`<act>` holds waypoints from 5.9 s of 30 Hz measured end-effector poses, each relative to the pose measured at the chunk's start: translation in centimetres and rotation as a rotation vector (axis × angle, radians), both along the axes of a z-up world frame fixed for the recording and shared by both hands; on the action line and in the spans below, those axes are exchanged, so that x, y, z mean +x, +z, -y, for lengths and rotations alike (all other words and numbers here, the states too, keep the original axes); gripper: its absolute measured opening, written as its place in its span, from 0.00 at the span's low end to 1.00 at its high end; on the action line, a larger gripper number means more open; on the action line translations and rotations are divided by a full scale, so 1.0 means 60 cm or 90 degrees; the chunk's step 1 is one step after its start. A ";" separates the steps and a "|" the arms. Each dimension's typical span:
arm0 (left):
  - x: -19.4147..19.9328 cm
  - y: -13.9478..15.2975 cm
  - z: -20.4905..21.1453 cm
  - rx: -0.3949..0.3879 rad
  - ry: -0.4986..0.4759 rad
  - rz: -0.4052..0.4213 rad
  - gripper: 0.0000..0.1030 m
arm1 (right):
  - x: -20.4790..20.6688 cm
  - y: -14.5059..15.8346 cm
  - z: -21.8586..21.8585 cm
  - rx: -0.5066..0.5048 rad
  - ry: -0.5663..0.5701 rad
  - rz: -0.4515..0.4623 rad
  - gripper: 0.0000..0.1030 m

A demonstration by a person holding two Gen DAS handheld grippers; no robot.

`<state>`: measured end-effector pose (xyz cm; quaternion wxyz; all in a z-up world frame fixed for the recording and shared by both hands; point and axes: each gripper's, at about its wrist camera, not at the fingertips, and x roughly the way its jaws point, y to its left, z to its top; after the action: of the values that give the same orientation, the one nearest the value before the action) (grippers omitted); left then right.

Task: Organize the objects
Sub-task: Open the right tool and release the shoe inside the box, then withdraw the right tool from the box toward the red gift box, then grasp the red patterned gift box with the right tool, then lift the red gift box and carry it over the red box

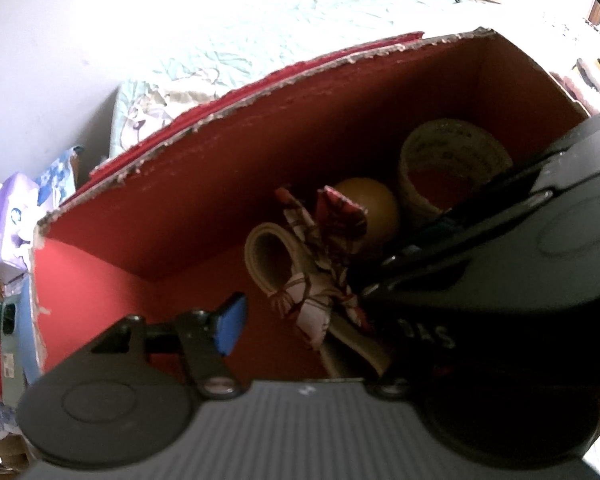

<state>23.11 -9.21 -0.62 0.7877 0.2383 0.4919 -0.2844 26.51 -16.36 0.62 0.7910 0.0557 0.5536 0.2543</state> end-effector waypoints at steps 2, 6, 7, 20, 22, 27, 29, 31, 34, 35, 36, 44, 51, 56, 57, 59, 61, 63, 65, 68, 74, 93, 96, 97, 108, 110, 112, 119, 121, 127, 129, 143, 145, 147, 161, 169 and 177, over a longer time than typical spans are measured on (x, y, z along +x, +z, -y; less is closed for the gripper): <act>0.000 0.000 -0.001 0.000 -0.001 0.000 0.67 | -0.002 0.001 0.002 0.004 -0.005 0.003 0.23; -0.001 -0.002 0.005 -0.002 0.002 0.001 0.70 | -0.002 0.002 0.003 0.007 -0.005 0.004 0.23; -0.001 -0.002 0.005 -0.002 0.002 0.002 0.71 | -0.001 0.002 0.004 0.007 -0.005 0.005 0.23; -0.003 0.000 0.011 -0.006 0.030 0.016 0.82 | -0.004 0.005 0.007 0.005 -0.016 0.017 0.23; -0.005 0.000 0.014 -0.006 0.034 0.019 0.82 | -0.004 0.005 0.006 0.001 -0.012 0.017 0.24; -0.010 0.001 0.023 -0.006 0.042 0.022 0.84 | -0.004 0.009 0.007 -0.007 -0.014 0.022 0.27; -0.009 0.003 0.027 -0.011 0.047 0.018 0.87 | -0.010 0.016 0.009 -0.012 -0.016 0.038 0.27; -0.005 0.003 0.025 -0.015 0.059 0.017 0.87 | -0.016 0.021 0.014 -0.011 -0.023 0.045 0.27; -0.023 0.016 0.031 -0.006 0.067 0.052 0.87 | -0.030 0.031 0.026 -0.003 -0.039 0.052 0.27; -0.033 0.023 0.031 -0.007 0.069 0.062 0.87 | -0.037 0.038 0.030 -0.001 -0.044 0.062 0.27; -0.039 0.031 0.031 -0.012 0.071 0.066 0.88 | -0.042 0.043 0.034 0.002 -0.048 0.070 0.27; -0.082 0.078 0.003 -0.033 0.107 0.089 0.89 | -0.099 0.087 0.048 0.023 -0.065 0.130 0.33; -0.106 0.106 -0.049 -0.037 0.145 0.105 0.91 | -0.149 0.108 0.062 0.035 -0.087 0.171 0.35; -0.137 0.120 -0.064 -0.036 0.163 0.123 0.93 | -0.182 0.121 0.062 0.031 -0.108 0.212 0.38; -0.143 0.123 -0.066 -0.038 0.163 0.126 0.93 | -0.189 0.124 0.061 0.026 -0.107 0.221 0.38; -0.152 0.126 -0.069 -0.040 0.163 0.131 0.93 | -0.202 0.128 0.061 0.019 -0.108 0.240 0.39; -0.160 0.130 -0.072 -0.038 0.164 0.138 0.93 | -0.215 0.130 0.062 0.020 -0.115 0.254 0.41; -0.167 0.131 -0.076 -0.034 0.169 0.143 0.93 | -0.227 0.132 0.065 0.028 -0.124 0.266 0.45; -0.175 0.132 -0.081 -0.035 0.172 0.143 0.93 | -0.239 0.132 0.069 0.033 -0.134 0.275 0.46; -0.186 0.129 -0.089 -0.031 0.176 0.141 0.93 | -0.255 0.134 0.072 0.037 -0.137 0.278 0.46; -0.203 0.124 -0.112 -0.034 0.195 0.120 0.93 | -0.284 0.133 0.066 0.035 -0.119 0.266 0.46; -0.225 0.046 -0.215 0.022 0.264 0.040 0.93 | -0.302 0.051 0.015 0.029 -0.042 0.116 0.46; -0.224 0.029 -0.242 0.027 0.282 0.015 0.93 | -0.300 0.035 0.005 0.037 -0.032 0.079 0.46; -0.224 0.022 -0.251 0.028 0.288 0.005 0.93 | -0.301 0.030 0.002 0.041 -0.029 0.069 0.47; -0.241 -0.031 -0.282 -0.039 0.282 -0.131 0.93 | -0.287 -0.031 -0.033 0.085 -0.011 -0.057 0.51; -0.243 -0.038 -0.277 -0.060 0.278 -0.150 0.96 | -0.285 -0.041 -0.038 0.088 -0.015 -0.071 0.51; -0.245 -0.043 -0.271 -0.071 0.275 -0.158 0.97 | -0.283 -0.047 -0.041 0.102 -0.015 -0.083 0.53; -0.245 -0.045 -0.247 -0.096 0.242 -0.169 0.98 | -0.277 -0.058 -0.047 0.153 -0.005 -0.116 0.53; -0.243 -0.049 -0.239 -0.093 0.240 -0.170 0.92 | -0.275 -0.060 -0.043 0.163 -0.004 -0.129 0.52; -0.254 -0.054 -0.206 -0.050 0.196 -0.166 0.83 | -0.271 -0.049 -0.027 0.160 0.000 -0.134 0.50; -0.256 -0.048 -0.196 -0.046 0.181 -0.167 0.83 | -0.269 -0.046 -0.016 0.160 -0.006 -0.137 0.50; -0.300 0.002 -0.037 -0.008 -0.067 -0.158 0.83 | -0.306 -0.015 0.149 0.138 -0.179 -0.133 0.51; -0.313 0.008 -0.004 -0.004 -0.111 -0.150 0.83 | -0.316 -0.008 0.179 0.139 -0.219 -0.124 0.51; -0.329 0.016 0.025 -0.002 -0.154 -0.137 0.83 | -0.328 0.001 0.210 0.142 -0.259 -0.113 0.52; -0.397 0.132 0.148 -0.069 -0.336 -0.030 0.83 | -0.386 0.115 0.324 0.128 -0.388 0.040 0.52; -0.386 0.232 0.140 -0.146 -0.311 0.055 0.83 | -0.369 0.187 0.329 0.157 -0.358 0.149 0.53; -0.339 0.285 0.090 -0.177 -0.215 0.133 0.83 | -0.314 0.224 0.276 0.190 -0.264 0.226 0.53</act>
<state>2.76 -14.62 16.51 0.8006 0.2347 0.3174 -0.4508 7.65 -32.93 14.09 0.8934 0.2377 0.3403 0.1720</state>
